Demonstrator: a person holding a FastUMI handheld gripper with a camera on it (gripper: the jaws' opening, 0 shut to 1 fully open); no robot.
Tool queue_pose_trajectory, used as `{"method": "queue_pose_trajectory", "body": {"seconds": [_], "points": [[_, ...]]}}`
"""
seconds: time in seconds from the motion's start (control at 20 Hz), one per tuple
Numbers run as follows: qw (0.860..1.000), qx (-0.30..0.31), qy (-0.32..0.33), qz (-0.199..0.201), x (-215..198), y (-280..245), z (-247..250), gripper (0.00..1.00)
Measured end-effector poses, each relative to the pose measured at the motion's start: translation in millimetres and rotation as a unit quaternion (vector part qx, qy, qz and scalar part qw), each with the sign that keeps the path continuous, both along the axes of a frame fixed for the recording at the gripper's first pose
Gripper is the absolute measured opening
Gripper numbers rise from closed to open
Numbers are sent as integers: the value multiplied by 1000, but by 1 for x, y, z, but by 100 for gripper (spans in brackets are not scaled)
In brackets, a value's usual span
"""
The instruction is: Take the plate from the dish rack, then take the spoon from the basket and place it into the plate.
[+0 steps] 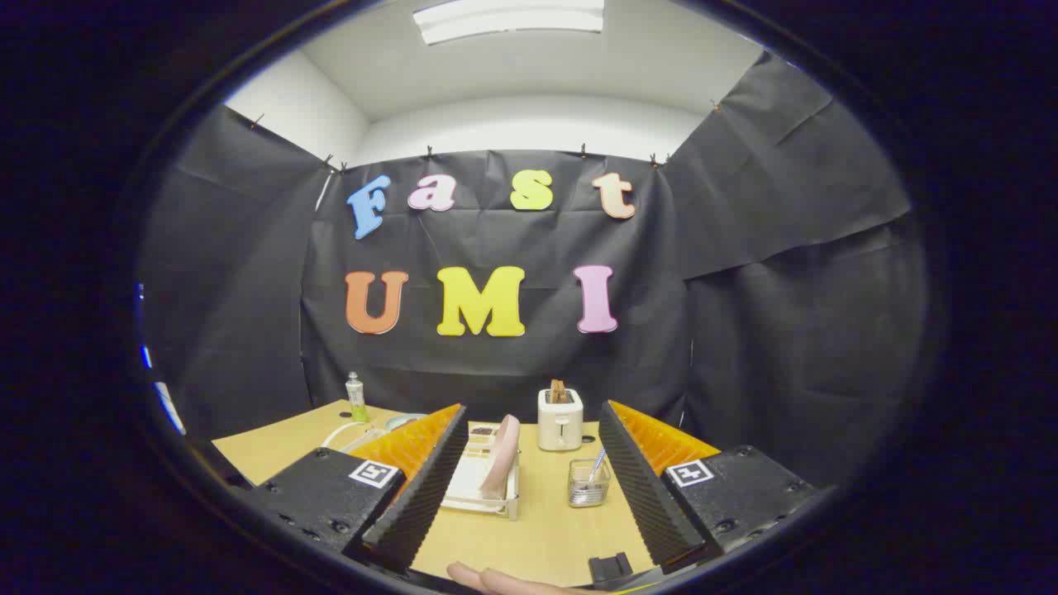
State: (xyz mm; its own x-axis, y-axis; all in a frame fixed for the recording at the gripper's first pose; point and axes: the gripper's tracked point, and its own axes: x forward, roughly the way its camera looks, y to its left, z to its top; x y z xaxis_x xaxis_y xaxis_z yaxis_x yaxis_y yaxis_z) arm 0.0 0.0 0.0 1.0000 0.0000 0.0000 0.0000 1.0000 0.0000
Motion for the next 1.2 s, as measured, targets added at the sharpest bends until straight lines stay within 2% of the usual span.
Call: {"method": "queue_pose_trajectory", "body": {"seconds": [0.8, 1.05, 1.2], "points": [[1000, 9, 11, -9, 19, 7, -3, 100], [999, 4, 47, -10, 51, 15, -9, 100], [997, -6, 73, -14, 88, 21, -8, 100]]}}
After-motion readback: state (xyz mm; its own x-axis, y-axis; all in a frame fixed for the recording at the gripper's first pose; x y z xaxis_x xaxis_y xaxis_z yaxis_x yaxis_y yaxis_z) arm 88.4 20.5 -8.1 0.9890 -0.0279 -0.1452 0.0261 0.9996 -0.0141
